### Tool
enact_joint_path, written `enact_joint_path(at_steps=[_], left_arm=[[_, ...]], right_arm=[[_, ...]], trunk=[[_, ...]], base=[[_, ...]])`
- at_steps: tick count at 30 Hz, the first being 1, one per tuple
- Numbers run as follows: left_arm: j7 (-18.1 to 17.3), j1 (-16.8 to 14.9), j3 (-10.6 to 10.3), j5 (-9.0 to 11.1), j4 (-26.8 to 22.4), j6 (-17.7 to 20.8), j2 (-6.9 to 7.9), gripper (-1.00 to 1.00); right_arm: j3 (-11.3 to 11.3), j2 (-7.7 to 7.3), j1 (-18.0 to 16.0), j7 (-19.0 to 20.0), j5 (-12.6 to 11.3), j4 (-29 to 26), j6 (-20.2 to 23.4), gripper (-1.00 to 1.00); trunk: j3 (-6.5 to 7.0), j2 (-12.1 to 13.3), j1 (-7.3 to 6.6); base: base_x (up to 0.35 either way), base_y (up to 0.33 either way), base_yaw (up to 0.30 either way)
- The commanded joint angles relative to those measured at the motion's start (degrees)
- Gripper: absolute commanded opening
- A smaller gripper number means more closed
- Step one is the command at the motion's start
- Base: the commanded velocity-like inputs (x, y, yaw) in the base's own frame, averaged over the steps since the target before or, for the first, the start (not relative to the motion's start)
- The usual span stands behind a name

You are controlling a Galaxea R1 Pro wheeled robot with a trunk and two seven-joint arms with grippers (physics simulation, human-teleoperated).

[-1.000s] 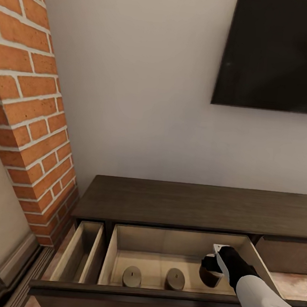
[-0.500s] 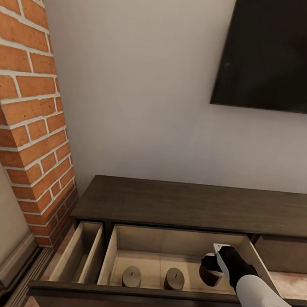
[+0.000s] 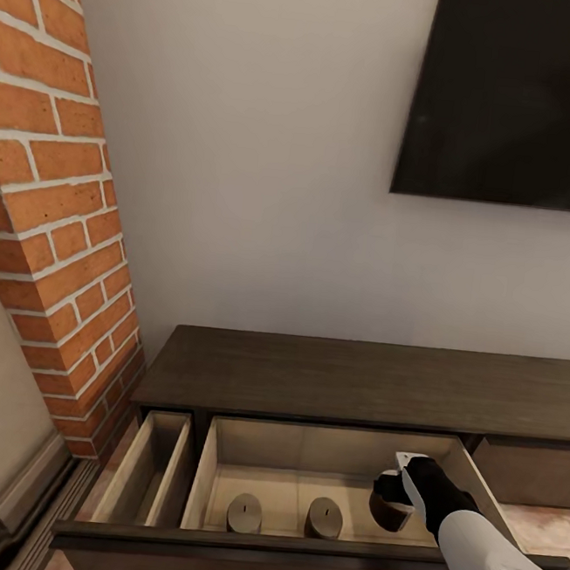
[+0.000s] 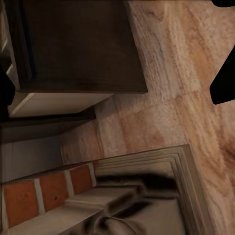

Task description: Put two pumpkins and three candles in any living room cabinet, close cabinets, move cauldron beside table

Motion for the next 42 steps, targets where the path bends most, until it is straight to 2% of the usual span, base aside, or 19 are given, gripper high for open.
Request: enact_joint_path(at_steps=[1,5,14,30,42], left_arm=[[0.0,0.0,0.3,0.2,-0.3,0.6,-0.11,1.00],[0.0,0.0,1.1,0.2,-0.5,1.2,-0.38,1.00],[-0.6,-0.6,0.9,-0.1,1.8,1.6,-0.10,1.00],[-0.6,-0.7,0.8,-0.1,2.1,1.6,-0.10,1.00],[-0.7,-0.8,0.8,0.1,3.6,1.6,-0.10,1.00]], right_arm=[[-0.5,0.05,0.0,0.1,0.3,-0.1,0.2,-1.00],[-0.5,0.05,0.0,0.1,0.3,-0.1,0.2,-1.00],[-0.2,0.51,-0.8,0.6,0.5,-1.5,0.0,-1.00],[-0.2,0.57,-0.9,0.5,0.6,-1.1,0.2,-1.00],[-0.5,0.83,-1.1,0.1,0.9,-0.1,1.3,-1.00]], trunk=[[-0.04,0.0,-0.01],[-0.76,-1.6,0.87],[-0.76,-1.6,0.87],[-0.78,-1.6,0.87],[-1.71,-1.6,0.87]], base=[[0.000,0.000,0.000],[0.000,0.000,0.000],[0.000,0.000,0.000],[0.000,0.000,0.000],[0.000,0.000,0.000]])
